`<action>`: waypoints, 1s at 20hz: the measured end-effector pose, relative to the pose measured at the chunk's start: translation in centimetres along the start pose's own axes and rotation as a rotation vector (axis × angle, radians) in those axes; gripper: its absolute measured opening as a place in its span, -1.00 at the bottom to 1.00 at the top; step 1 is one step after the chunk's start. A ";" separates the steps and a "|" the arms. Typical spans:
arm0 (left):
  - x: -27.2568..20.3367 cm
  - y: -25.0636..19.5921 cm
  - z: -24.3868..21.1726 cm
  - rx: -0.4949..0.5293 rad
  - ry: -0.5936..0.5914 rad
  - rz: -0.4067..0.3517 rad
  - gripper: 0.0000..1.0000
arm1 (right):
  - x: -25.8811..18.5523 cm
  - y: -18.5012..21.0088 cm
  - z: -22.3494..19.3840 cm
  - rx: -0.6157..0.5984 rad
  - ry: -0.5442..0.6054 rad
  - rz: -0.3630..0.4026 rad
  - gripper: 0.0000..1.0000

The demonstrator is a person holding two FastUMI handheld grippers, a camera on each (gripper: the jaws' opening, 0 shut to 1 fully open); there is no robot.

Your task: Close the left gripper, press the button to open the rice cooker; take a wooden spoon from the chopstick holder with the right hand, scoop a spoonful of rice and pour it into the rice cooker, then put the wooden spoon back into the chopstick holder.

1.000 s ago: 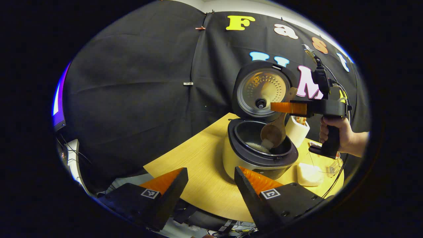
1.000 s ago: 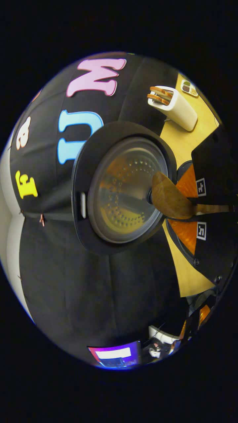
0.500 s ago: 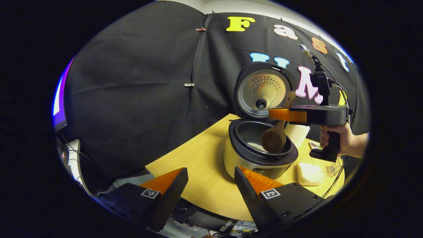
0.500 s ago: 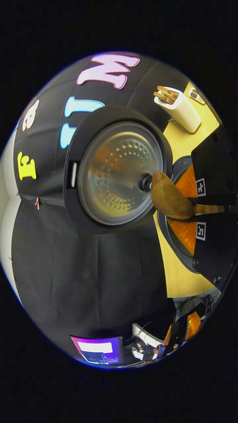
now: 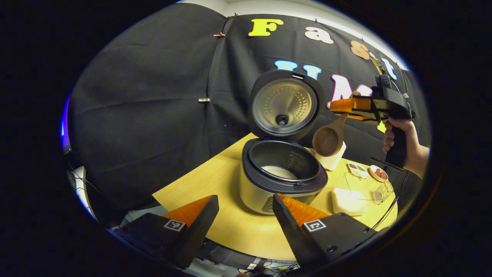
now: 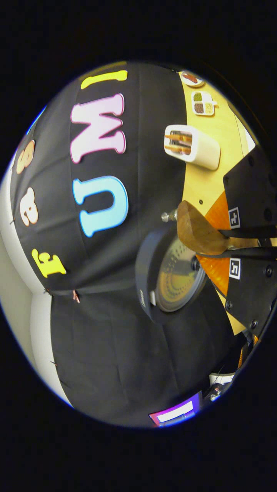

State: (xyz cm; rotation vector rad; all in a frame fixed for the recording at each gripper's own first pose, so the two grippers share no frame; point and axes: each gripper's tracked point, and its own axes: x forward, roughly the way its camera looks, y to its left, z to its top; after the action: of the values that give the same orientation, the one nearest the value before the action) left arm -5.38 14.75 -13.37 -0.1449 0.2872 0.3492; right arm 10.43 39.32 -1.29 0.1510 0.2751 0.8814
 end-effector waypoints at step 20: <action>0.2 -16.2 0.4 0.067 0.013 -0.119 0.92 | -22.2 -36.8 0.6 0.232 -0.130 -0.653 -0.75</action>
State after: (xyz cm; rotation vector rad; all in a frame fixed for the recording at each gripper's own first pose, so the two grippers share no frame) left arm 0.73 -0.16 -11.57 -0.0980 0.3018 0.2200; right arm 24.42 -1.08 -5.77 0.3113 0.2805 0.1890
